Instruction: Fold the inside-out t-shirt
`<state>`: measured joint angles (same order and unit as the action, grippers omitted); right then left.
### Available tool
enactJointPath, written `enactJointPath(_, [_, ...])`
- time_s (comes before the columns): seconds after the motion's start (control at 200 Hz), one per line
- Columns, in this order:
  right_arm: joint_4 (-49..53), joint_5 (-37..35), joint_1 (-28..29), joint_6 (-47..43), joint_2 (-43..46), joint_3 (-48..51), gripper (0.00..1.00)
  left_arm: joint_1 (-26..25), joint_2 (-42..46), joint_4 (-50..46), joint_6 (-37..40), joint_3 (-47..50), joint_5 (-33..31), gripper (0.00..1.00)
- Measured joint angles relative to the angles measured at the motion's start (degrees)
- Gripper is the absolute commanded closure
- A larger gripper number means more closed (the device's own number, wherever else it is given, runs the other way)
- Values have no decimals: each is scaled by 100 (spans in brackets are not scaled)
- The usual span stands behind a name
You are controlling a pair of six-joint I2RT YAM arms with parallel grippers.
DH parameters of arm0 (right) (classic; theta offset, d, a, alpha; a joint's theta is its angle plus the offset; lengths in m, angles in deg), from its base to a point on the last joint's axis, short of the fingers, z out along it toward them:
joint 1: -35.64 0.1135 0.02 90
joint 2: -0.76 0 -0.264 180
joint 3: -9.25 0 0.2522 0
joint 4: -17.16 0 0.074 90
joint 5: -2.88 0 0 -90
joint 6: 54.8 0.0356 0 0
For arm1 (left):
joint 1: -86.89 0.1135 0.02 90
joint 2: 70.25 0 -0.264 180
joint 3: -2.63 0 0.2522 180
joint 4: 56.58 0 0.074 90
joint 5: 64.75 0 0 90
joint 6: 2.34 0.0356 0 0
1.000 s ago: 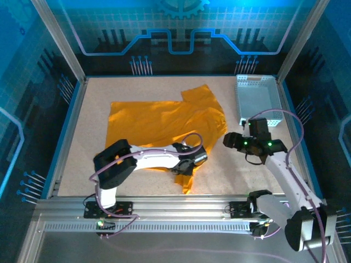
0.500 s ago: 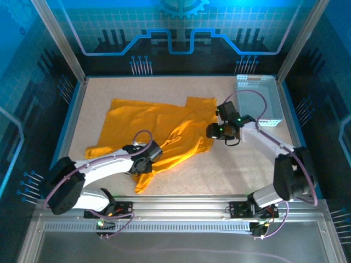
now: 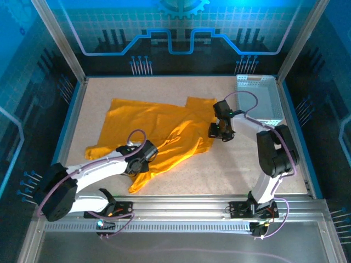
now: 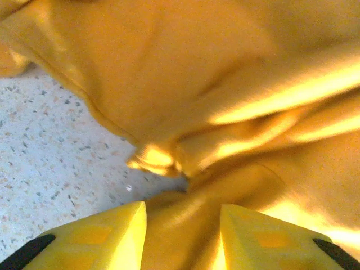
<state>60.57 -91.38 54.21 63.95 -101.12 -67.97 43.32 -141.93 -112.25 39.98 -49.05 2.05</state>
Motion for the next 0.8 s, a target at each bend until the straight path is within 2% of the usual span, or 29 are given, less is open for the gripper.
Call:
enactJointPath(0.16, [-81,83,0,11,-295,-118,60,-1414,107,-391,-7,-789,-485,45])
enactJointPath(0.285, [-59,111,0,33,-389,-192,64,-2009,-332,-439,72,-1209,-706,39])
enactJointPath(0.445, [-55,103,-26,63,-407,-192,68,-2140,-1432,-278,291,-1287,-715,35])
enactJointPath(0.6, [-20,55,-33,85,-413,-205,75,-2138,-2061,-66,549,-1427,-699,35])
enactJointPath(0.725, [-9,17,-50,81,-413,-208,80,-2118,-2347,63,625,-1563,-728,39])
enactJointPath(0.8, [-17,28,-66,87,-413,-208,83,-2065,-2494,120,675,-1574,-745,45])
